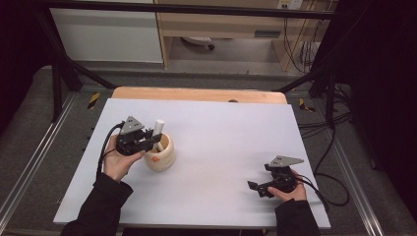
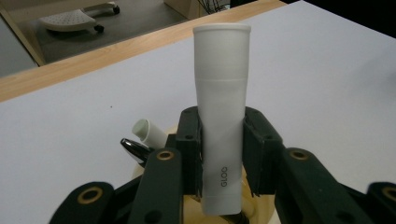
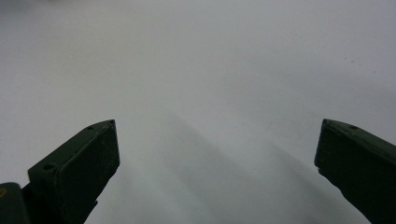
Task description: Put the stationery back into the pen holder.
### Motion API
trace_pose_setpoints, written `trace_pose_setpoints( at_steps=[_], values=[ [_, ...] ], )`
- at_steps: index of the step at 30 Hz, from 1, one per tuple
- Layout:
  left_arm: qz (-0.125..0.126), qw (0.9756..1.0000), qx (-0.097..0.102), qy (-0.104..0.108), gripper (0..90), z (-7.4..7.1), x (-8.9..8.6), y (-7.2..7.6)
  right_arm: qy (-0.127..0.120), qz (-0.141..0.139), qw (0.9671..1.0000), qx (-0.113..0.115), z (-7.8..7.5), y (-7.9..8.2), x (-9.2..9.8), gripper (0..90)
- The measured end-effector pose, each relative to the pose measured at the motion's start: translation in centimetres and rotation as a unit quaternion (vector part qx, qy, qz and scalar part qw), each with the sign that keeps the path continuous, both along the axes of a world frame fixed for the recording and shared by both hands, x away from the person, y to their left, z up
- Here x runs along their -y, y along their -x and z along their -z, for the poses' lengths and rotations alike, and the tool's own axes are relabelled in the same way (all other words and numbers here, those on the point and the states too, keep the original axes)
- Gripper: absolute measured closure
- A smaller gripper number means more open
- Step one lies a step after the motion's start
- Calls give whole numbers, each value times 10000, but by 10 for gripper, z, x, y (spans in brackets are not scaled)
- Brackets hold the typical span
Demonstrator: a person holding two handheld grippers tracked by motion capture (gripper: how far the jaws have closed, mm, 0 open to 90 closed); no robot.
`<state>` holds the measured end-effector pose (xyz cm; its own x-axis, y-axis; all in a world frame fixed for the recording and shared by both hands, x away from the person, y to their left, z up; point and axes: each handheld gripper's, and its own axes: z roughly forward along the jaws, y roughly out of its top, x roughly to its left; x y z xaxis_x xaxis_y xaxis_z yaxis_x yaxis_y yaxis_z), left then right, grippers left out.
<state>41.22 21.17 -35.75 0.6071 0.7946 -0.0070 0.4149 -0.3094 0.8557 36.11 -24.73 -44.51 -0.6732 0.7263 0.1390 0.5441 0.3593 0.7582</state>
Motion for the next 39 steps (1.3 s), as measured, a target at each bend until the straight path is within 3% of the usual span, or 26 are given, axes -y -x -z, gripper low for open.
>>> trace_pose_setpoints(
  at_steps=[12, 25, 31, 39],
  values=[
    [46, 9998, -189, -1, 698, 19, 1, 2, 30, -21, 10000, -18, 1, 0, -1, 9],
    [32, 9993, -358, -92, 693, 27, 0, 2, 41, -18, 10000, -37, 2, 0, -1, 9],
    [66, 9990, -410, -156, 662, 27, 0, 2, 43, -18, 10000, -40, 2, 0, -1, 9],
    [143, 9996, -220, -130, 595, 13, -1, 8, 72, -36, 10000, -45, 2, 0, -1, 9]
  ],
)
